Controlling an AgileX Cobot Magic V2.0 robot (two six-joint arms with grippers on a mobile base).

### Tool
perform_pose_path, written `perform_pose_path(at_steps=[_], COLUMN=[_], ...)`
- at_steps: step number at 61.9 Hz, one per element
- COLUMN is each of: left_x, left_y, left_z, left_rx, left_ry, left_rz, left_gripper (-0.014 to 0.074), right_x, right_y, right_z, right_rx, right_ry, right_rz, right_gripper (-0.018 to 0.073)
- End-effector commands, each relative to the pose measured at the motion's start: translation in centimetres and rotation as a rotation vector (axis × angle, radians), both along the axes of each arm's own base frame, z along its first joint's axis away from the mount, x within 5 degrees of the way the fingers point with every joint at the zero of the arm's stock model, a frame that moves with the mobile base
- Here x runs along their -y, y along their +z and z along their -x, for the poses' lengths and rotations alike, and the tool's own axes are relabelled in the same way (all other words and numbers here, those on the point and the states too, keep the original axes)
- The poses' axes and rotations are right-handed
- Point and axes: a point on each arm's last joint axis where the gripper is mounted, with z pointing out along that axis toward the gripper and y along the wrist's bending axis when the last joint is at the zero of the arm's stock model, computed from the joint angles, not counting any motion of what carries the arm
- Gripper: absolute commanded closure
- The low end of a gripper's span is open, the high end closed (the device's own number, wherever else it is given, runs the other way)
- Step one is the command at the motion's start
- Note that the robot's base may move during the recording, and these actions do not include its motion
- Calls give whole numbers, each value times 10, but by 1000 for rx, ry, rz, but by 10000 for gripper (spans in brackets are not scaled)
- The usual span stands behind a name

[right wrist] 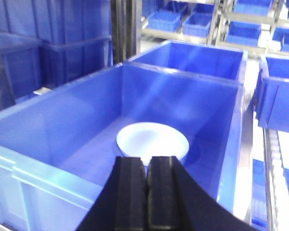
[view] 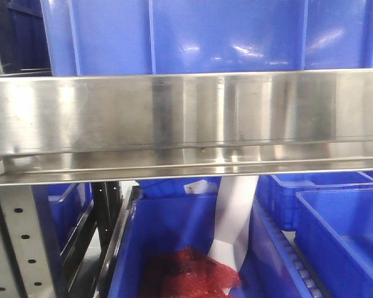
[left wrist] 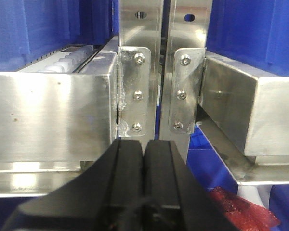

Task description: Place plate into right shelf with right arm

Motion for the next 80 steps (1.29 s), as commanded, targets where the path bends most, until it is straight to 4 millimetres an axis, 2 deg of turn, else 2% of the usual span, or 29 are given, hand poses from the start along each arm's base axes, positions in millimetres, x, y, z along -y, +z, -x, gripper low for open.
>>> perform_pose_path(at_steps=[1,15,23,29,40,50,62,76,80], left_x=[0,0,0,0,0,0,0,0,0], left_y=[6,6,6,6,6,6,6,6,6], left_z=[0,0,0,0,0,0,0,0,0], left_rx=[85,85,85,85,85,85,85,85,85], left_ry=[-6,-6,-6,-6,-6,-6,-6,-6,-6], left_rz=[15,15,15,15,15,15,15,15,15], left_gripper=[643,643,643,643,643,643,643,643,643], right_x=[4,2,0,5,20,39,50,54,53], right_y=[17,15,3,-1,-9,-30,-71,-137,-161], right_z=[4,-2,-9,-15,21,56,80,92,91], right_rx=[102,84,50,115,190,343,376,399,377], right_ry=[-23,-23,-27,-83,-124,-241,-309,-346,-346], right_rz=[-39,-33,-30,-55,-14,45,-54,-93,-87], right_gripper=[494,494,494,494,494,494,494,494,494])
